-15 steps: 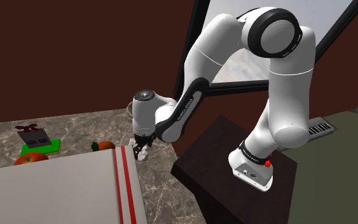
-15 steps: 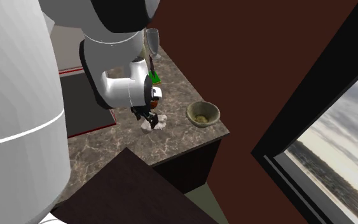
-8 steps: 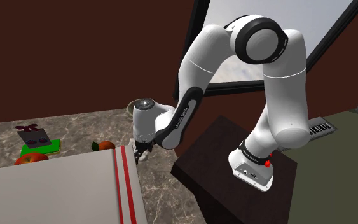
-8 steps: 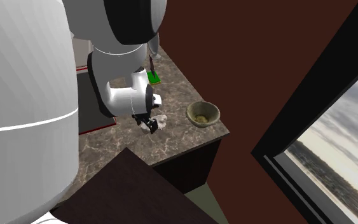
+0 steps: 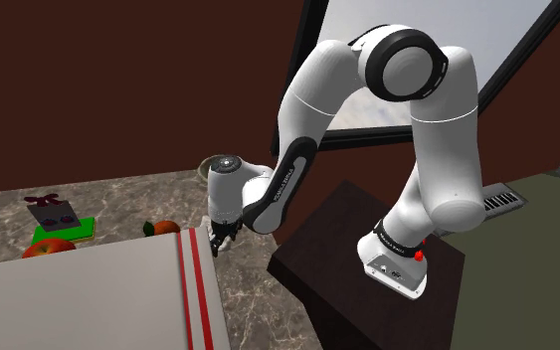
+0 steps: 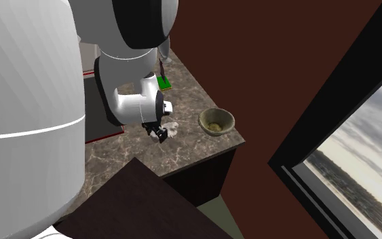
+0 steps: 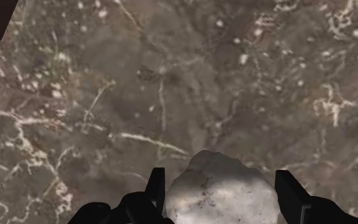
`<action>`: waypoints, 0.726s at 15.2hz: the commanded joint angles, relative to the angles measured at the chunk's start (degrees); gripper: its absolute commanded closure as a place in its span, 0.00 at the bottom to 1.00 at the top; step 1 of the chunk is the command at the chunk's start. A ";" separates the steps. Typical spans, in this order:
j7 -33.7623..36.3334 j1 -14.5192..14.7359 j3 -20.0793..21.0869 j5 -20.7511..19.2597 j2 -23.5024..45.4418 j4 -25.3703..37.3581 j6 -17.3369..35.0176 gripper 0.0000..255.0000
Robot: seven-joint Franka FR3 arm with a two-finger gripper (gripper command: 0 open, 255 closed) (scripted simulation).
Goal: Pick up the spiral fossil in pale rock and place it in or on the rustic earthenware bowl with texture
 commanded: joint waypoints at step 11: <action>-0.36 -0.63 0.76 0.49 -1.66 -0.66 -1.03 1.00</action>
